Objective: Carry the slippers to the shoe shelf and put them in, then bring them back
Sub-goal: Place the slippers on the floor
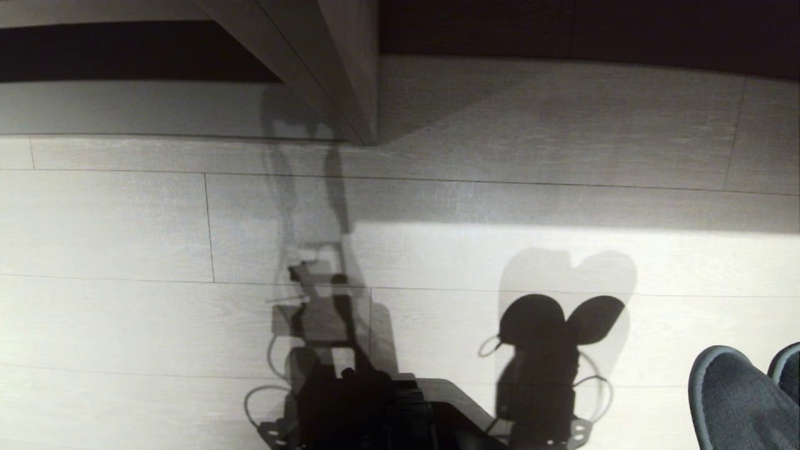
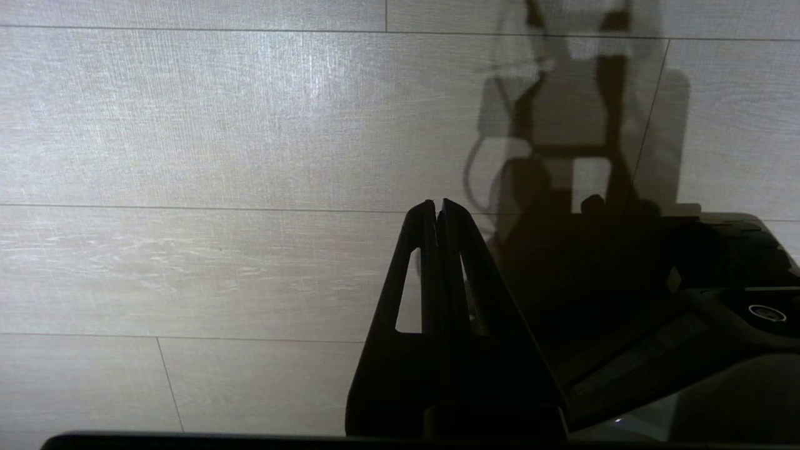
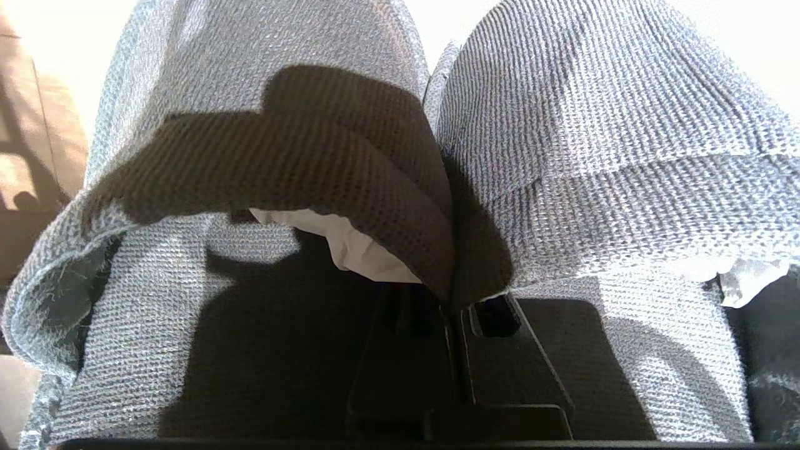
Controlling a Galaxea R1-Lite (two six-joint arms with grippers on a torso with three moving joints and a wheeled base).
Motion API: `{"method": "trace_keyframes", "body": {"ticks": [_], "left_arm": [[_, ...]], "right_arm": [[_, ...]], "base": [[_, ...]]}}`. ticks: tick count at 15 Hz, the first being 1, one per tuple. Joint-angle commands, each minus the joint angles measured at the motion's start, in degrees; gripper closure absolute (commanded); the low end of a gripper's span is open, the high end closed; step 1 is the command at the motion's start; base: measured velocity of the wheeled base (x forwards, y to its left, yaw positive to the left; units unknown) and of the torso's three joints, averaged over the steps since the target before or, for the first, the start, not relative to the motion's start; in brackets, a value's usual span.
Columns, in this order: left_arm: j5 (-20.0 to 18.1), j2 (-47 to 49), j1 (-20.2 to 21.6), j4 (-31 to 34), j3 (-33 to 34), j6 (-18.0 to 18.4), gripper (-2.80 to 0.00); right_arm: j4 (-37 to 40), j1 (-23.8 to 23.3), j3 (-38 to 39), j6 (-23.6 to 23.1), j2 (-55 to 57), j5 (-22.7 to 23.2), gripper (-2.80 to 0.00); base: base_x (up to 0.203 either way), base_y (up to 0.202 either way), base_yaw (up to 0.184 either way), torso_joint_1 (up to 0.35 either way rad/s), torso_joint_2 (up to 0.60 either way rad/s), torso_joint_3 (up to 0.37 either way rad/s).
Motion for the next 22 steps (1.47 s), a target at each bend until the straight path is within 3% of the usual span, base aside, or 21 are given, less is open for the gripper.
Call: {"method": "trace_keyframes", "body": {"ticks": [1, 5, 8, 16, 22], "left_arm": [[0.0, 0.0, 0.0, 0.0, 0.0, 0.0, 0.0], [0.0, 0.0, 0.0, 0.0, 0.0, 0.0, 0.0], [0.0, 0.0, 0.0, 0.0, 0.0, 0.1, 0.0], [0.0, 0.0, 0.0, 0.0, 0.0, 0.0, 0.0], [0.0, 0.0, 0.0, 0.0, 0.0, 0.0, 0.0]], "right_arm": [[0.0, 0.0, -0.3, -0.1, 0.1, 0.0, 0.0], [4.2, 0.4, -15.2, 0.0, 9.3, 0.5, 0.0], [2.5, 0.9, -23.8, 0.0, 20.3, 0.5, 0.0], [-15.4, 0.1, -28.1, -2.1, 44.5, -1.2, 0.0], [-39.8, -4.2, -26.1, -2.4, 65.4, -1.0, 0.0]], "base": [[0.0, 0.0, 0.0, 0.0, 0.0, 0.0], [0.0, 0.0, 0.0, 0.0, 0.0, 0.0], [0.0, 0.0, 0.0, 0.0, 0.0, 0.0], [0.0, 0.0, 0.0, 0.0, 0.0, 0.0], [0.0, 0.0, 0.0, 0.0, 0.0, 0.0]]}}
